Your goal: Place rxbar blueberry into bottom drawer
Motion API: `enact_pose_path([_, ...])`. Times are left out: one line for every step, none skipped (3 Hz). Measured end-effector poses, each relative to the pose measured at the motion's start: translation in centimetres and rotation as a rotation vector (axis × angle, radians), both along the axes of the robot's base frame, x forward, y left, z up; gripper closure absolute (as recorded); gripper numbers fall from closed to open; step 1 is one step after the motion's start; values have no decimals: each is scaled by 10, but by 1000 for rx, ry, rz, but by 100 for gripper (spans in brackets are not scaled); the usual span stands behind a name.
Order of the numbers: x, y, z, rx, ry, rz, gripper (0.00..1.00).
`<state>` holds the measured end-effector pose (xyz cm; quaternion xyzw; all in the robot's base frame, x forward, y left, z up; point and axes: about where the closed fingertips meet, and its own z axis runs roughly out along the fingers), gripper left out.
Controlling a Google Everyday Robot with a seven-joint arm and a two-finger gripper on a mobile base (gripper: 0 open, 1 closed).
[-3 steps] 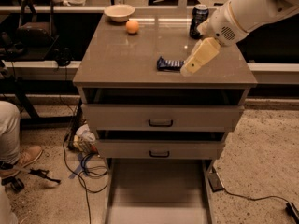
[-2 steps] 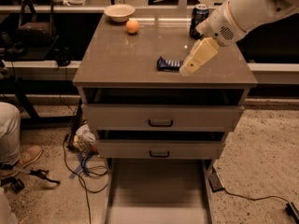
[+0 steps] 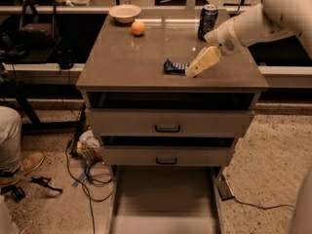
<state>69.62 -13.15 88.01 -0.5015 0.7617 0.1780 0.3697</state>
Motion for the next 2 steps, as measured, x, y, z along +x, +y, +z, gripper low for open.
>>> enact_pose_path([28, 3, -24, 56, 22, -20, 0])
enact_pose_path([47, 13, -44, 108, 41, -28, 0])
